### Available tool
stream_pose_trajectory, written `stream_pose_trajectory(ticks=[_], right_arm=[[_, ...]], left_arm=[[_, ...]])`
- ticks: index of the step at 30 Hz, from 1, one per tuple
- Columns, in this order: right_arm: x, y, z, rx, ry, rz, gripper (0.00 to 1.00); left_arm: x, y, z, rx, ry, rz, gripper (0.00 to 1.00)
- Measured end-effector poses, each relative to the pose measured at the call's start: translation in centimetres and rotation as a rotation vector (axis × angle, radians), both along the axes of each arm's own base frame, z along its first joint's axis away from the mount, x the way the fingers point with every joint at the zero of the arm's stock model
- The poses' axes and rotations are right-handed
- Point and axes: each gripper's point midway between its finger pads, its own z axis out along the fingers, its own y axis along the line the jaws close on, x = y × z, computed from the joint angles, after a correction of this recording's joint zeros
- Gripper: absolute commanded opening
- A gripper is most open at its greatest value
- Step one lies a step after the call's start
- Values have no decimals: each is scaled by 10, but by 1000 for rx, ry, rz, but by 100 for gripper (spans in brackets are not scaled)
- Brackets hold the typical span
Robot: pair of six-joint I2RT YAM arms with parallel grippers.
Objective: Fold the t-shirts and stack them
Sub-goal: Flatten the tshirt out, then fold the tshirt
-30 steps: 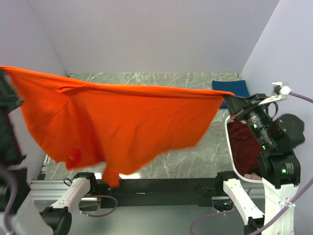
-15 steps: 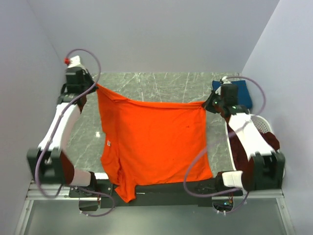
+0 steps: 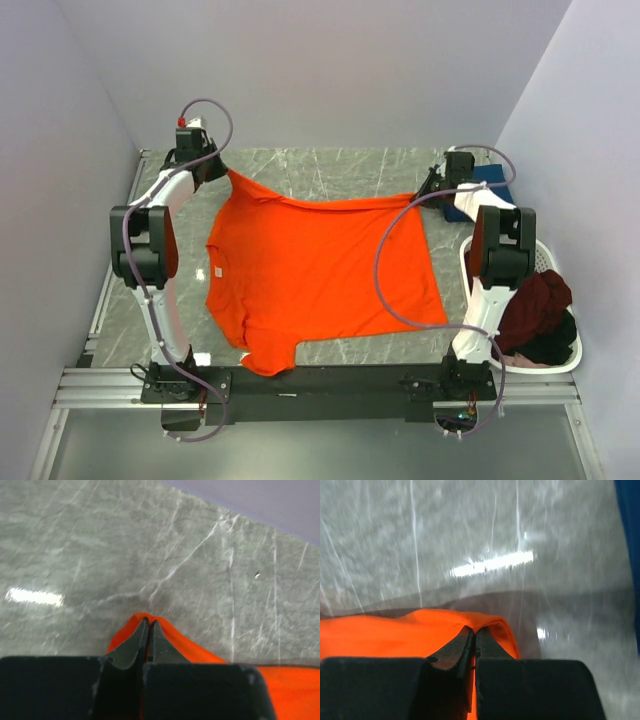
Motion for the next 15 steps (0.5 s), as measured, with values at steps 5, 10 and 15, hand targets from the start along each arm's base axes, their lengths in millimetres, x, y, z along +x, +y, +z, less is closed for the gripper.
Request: stream_pose_trajectory(ticks=[5,10,15], right_arm=[[23,-7,-4,73,-4,-4,0],[34,-10,-6,140,9,-4,0],[32,-4,-1,181,14,16,0]], left_arm=[[15,-6,2,-40,-13,-6,1],[19,-7,11,-62,-21,5,1],[13,-9,7,-78,8,17,1]])
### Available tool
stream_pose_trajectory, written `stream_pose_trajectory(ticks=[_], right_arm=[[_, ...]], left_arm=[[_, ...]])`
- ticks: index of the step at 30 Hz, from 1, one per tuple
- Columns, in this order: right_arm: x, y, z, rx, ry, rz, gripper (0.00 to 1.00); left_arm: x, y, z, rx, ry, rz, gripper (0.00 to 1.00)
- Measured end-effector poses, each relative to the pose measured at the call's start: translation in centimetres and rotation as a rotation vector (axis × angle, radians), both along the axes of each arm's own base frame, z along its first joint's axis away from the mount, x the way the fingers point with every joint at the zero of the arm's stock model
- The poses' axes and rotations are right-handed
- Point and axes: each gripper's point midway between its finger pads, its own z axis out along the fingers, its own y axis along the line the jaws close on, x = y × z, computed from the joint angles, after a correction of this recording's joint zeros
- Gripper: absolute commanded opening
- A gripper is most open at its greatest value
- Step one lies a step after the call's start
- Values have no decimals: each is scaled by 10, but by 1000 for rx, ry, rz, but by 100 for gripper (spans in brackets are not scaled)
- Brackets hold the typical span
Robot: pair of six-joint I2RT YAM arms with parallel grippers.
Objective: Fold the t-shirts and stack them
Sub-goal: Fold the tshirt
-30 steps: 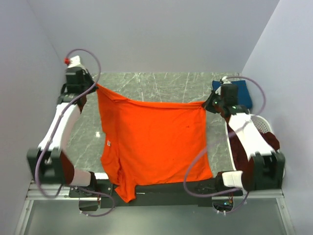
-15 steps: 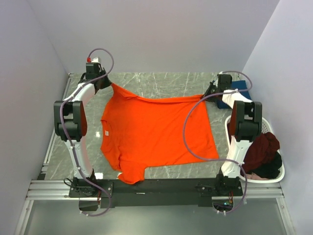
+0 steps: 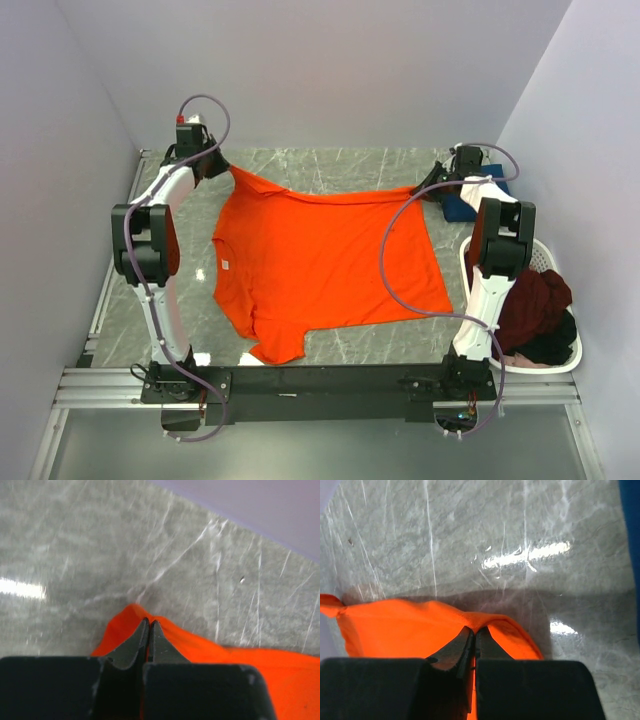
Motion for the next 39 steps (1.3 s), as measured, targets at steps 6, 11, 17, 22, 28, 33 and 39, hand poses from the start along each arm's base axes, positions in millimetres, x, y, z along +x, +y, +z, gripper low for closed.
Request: stream_pose_trajectory(ticks=[6,11,17,22,28,33,39], right_arm=[[-7,2,1,13,30,1,0],[-13,1,13,4,36,-4,0],[-24,0,25,-11,48,-10,0],[-37,-1,29,-24,75,-13,0],[-57,-4,25,-57,129,-18,0],[-66,-6,23,-76,152,-21,0],[-78,-8,15,-96,187,-18,0]], left_arm=[[-40,1,0,-25,81,32,1],[-63,-1,29,-48,70,45,1],[-94,-9,43,-71,94,53,1],[-130,-15,29,-74,163,62,1],[-175,-13,16,-78,241,89,1],[-198,-11,22,-93,250,120,1],[-214,-11,33,-126,231,143,1]])
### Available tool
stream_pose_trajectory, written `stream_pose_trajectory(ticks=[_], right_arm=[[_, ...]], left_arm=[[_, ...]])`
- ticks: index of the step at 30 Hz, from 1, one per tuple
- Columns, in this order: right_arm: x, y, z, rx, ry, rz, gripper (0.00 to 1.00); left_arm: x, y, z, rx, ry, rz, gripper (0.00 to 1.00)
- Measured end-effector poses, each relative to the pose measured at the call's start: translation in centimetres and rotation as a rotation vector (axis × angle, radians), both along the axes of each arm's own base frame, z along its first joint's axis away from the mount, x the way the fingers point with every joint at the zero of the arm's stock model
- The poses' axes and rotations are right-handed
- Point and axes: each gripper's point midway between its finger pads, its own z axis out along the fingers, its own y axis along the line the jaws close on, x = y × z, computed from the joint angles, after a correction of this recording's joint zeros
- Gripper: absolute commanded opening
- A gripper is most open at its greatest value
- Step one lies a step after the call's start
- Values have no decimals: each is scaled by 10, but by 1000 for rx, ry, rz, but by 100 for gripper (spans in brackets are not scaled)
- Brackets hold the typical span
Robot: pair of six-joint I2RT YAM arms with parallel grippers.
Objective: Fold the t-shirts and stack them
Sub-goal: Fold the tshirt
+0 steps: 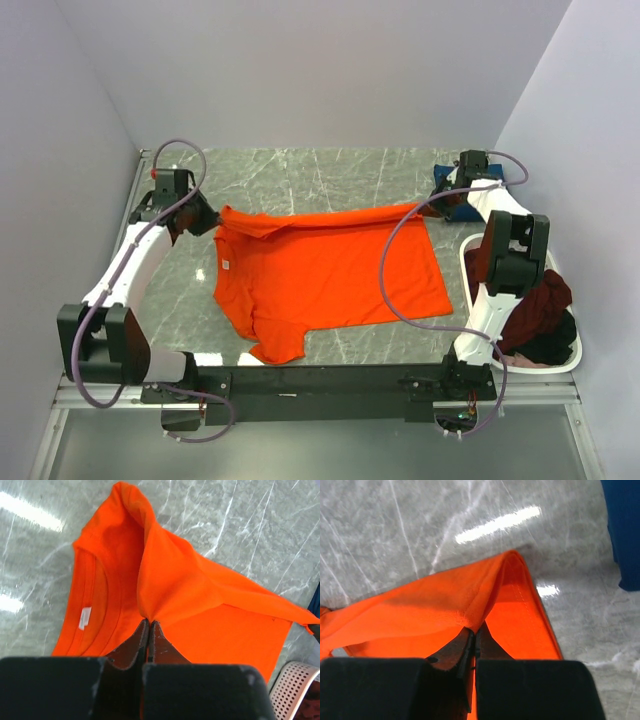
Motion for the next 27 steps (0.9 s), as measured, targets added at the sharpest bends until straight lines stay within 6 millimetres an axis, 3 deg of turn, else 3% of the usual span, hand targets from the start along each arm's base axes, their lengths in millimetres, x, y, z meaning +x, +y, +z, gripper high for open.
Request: stream_pose_trajectory(ticks=[5,15,19,27], right_arm=[[-10,-2,-8,-17,27,-3,0],[-23,-7,-24,-52,74,-14,0],[-24,-8,-26,-55,81,-16,1],[-28,-9,-38,-56,123,-18,7]], left_arm=[[-15,-1,-7,-19,15,14,0],[-64,-14,-75,-121,171,23,1],[-74,-17,-83,-147,180,24,1],[-71,-20,-84,-163,160,21,1]])
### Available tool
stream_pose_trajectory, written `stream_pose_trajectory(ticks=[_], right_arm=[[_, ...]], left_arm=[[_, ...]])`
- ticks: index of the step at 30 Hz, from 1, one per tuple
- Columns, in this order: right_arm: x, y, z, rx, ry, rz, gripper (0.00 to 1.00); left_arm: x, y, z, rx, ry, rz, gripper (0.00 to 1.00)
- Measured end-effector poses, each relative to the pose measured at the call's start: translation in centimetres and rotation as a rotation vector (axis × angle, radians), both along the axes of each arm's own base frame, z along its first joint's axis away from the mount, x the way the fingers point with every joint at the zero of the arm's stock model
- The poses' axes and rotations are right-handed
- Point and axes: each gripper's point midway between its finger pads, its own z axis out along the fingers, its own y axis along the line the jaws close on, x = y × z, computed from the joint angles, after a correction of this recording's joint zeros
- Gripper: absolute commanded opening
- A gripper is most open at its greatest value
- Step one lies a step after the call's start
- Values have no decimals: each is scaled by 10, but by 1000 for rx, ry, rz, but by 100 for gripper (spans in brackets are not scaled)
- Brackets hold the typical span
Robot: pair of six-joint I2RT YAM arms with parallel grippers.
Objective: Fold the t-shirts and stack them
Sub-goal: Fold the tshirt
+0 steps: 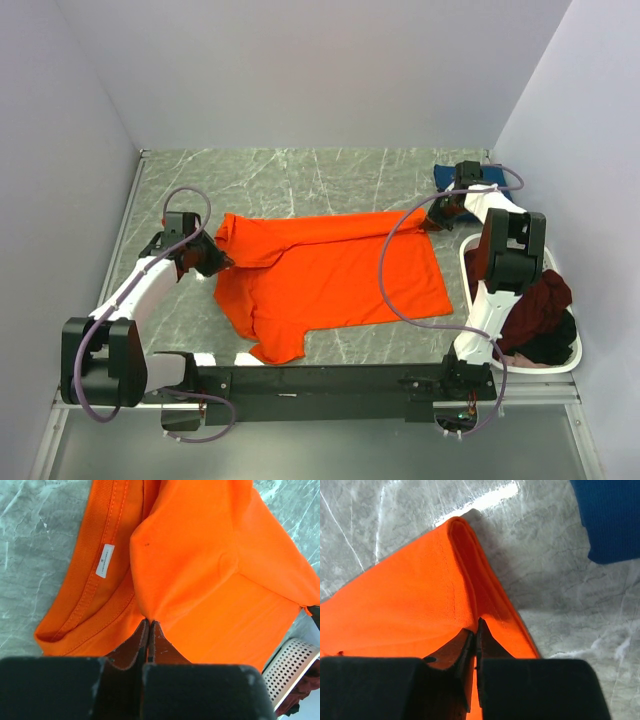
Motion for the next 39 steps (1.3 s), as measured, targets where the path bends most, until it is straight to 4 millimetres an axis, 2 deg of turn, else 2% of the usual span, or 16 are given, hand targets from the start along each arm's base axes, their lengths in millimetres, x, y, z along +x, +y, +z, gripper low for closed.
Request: stream_pose_trajectory(ticks=[8,17,24,29,34,37,38,39], right_arm=[[-2,-4,2,-22,15,-4,10],[0,-5,10,-28,15,11,11],[-2,-6,10,-37,20,19,13],[-2,-10,8,-61,22,10,28],[-3,-16,3,-95,28,-10,43],[-3,-20,5,-119,23,-23,49],[-2,-20,8,-130,16,-26,50],[-2,-21,12,-146,6,-30,51]], left_arm=[[-2,0,5,1,-3,-1,1],[13,3,35,21,-49,-2,1],[9,6,32,39,-32,5,1],[2,8,17,49,-9,12,2],[-19,9,-12,51,57,13,11],[-31,7,-20,35,69,13,26],[-33,7,-19,33,64,11,35],[-34,7,-17,34,53,11,40]])
